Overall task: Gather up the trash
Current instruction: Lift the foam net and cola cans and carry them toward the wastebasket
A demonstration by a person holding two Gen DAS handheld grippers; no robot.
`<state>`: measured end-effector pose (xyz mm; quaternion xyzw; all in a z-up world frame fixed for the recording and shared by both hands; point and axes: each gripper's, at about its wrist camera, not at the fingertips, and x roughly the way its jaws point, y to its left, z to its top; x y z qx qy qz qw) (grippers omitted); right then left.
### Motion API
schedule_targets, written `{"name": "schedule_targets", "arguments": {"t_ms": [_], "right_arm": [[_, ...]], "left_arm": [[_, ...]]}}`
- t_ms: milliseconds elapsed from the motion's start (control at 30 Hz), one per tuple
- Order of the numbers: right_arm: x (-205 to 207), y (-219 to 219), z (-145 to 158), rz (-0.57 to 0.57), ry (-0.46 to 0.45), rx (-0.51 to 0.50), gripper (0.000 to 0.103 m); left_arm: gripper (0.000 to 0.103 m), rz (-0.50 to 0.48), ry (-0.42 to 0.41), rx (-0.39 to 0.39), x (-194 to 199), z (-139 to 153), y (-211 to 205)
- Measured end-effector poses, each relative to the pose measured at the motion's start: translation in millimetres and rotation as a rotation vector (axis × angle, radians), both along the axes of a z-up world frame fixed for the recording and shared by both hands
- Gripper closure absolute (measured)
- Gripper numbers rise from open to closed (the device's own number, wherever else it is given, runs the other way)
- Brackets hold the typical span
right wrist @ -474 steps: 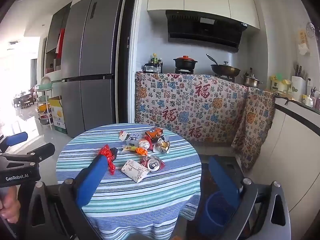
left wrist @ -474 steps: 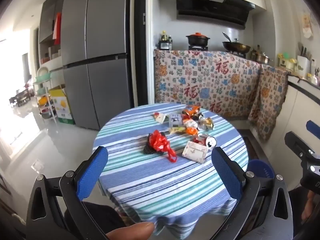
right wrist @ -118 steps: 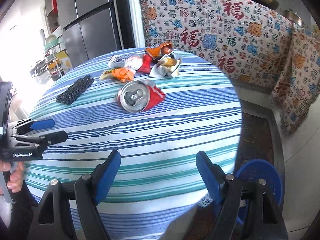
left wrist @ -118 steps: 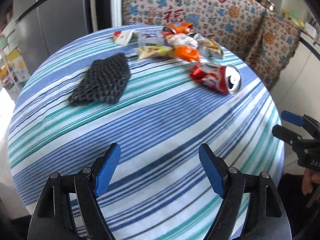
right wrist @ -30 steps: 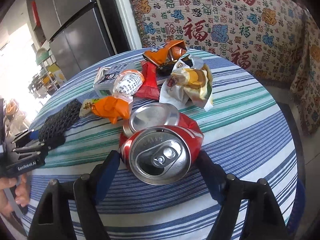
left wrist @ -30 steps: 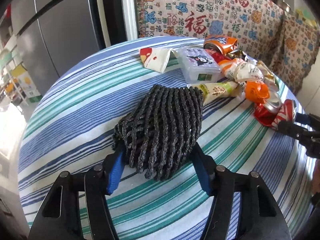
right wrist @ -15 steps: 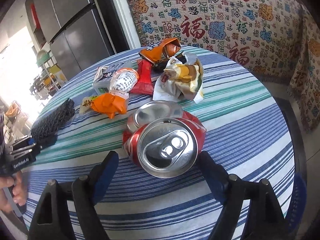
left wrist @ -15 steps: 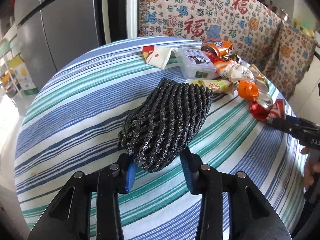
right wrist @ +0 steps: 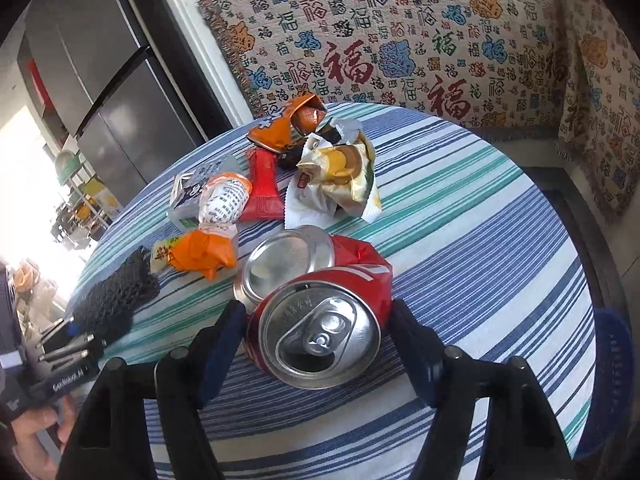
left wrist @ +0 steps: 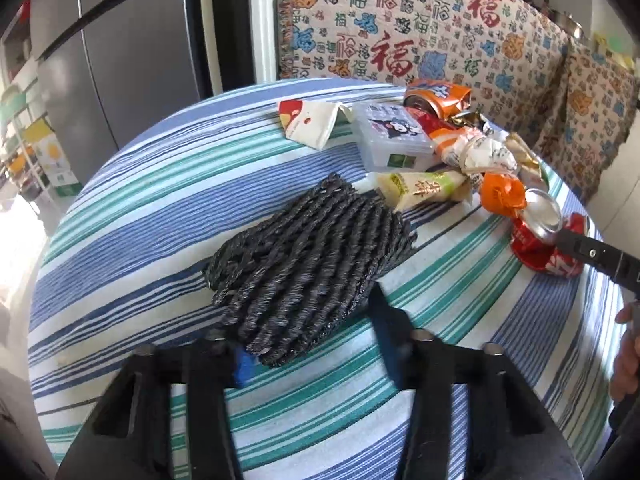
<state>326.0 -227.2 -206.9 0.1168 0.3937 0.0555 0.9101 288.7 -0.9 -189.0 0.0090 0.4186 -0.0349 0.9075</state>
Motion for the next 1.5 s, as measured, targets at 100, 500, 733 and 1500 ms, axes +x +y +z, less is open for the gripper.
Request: {"name": "schedule_targets", "arguments": {"t_ms": [100, 500, 733, 1500], "right_arm": [[-11.2, 0.4, 0.3, 0.031, -0.019, -0.022, 0.029], [-42.5, -16.3, 21.3, 0.05, -0.063, -0.023, 0.03], [-56.3, -37.3, 38.6, 0.032, -0.076, -0.032, 0.03], [-91.1, -104.5, 52.2, -0.06, -0.087, -0.073, 0.031]], "left_arm": [[0.096, 0.019, -0.003, -0.049, -3.3, 0.8, 9.2], [0.097, -0.044, -0.033, -0.13, -39.5, 23.0, -6.0], [0.097, -0.141, -0.019, -0.14, -47.6, 27.0, -52.0], [0.097, -0.295, 0.026, -0.19, -47.1, 29.4, -149.9]]}}
